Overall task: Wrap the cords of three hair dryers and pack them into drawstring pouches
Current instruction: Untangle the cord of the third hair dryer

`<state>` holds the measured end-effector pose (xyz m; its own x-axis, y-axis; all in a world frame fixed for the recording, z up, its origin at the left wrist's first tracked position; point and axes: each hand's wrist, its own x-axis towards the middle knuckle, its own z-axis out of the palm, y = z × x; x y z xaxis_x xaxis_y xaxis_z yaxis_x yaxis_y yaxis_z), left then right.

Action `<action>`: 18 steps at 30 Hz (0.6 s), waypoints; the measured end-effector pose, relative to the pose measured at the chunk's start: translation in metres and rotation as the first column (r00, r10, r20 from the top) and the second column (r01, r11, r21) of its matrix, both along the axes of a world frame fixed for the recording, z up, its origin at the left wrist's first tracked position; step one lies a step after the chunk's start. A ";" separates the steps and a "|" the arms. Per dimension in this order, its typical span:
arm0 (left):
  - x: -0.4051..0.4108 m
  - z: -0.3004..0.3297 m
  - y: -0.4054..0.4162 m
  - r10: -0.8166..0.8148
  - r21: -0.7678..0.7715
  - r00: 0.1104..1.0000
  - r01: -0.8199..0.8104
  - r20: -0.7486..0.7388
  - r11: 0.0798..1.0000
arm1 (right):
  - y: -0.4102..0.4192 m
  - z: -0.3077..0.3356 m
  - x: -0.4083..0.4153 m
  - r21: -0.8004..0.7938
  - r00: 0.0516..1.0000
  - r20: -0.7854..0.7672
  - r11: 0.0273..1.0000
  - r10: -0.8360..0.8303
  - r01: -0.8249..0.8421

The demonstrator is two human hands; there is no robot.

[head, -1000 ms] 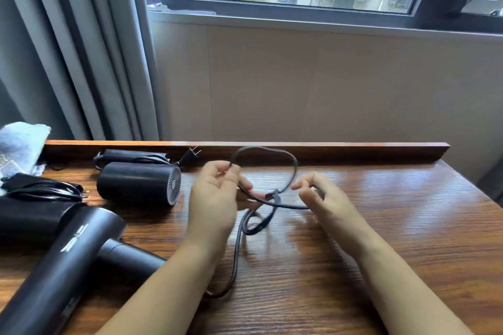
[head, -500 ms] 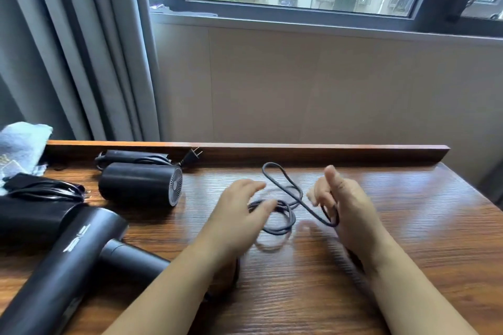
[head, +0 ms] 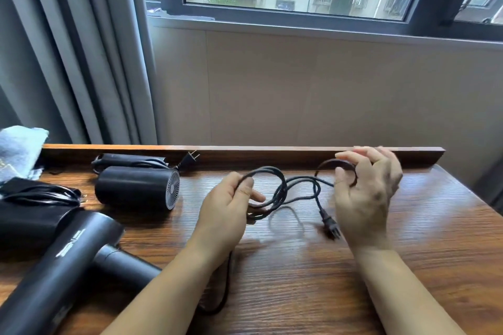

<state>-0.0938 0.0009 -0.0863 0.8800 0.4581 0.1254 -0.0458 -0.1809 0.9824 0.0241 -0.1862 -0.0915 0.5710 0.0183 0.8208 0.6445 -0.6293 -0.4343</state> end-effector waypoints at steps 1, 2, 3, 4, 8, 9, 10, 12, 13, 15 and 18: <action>-0.001 0.003 -0.002 0.015 -0.089 1.000 -0.014 0.016 0.996 | 0.001 0.004 -0.006 0.006 0.993 0.101 0.998 0.060 -0.061; -0.001 0.006 -0.003 0.024 -0.158 0.999 -0.020 0.022 0.987 | 0.003 0.007 -0.011 -0.009 0.977 0.155 0.989 0.148 -0.149; -0.002 0.010 -0.004 0.031 -0.203 0.999 -0.025 0.028 0.979 | 0.005 0.007 -0.015 -0.041 0.954 0.156 0.966 0.258 -0.255; -0.003 0.012 -0.004 0.036 -0.231 0.999 -0.027 0.035 0.972 | 0.007 0.006 -0.016 -0.076 0.925 0.099 0.930 0.366 -0.359; -0.006 0.020 -0.002 0.033 -0.345 0.997 -0.005 0.075 0.938 | 0.014 -0.010 -0.008 -0.205 0.812 -0.332 0.804 0.480 -0.558; -0.007 0.021 -0.002 0.023 -0.355 0.997 0.006 0.078 0.935 | 0.014 -0.012 -0.006 -0.192 0.783 -0.394 0.791 0.481 -0.582; -0.007 0.022 -0.002 0.012 -0.361 0.997 0.017 0.078 0.932 | 0.014 -0.012 -0.006 -0.146 0.753 -0.431 0.785 0.498 -0.602; -0.007 0.022 -0.003 0.000 -0.342 0.998 0.022 0.065 0.939 | 0.014 -0.012 -0.010 0.064 0.671 -0.472 0.782 0.571 -0.620; -0.007 0.021 -0.003 -0.003 -0.315 0.998 0.020 0.055 0.949 | 0.015 -0.010 -0.013 0.192 0.625 -0.484 0.771 0.612 -0.607; -0.006 0.018 -0.004 -0.016 -0.287 0.999 0.028 0.046 0.958 | 0.017 -0.009 -0.017 0.287 0.597 -0.494 0.767 0.632 -0.574; -0.004 0.017 -0.002 -0.041 -0.357 0.998 0.053 0.043 0.933 | 0.017 -0.007 -0.017 0.174 0.654 -0.524 0.820 0.545 -0.545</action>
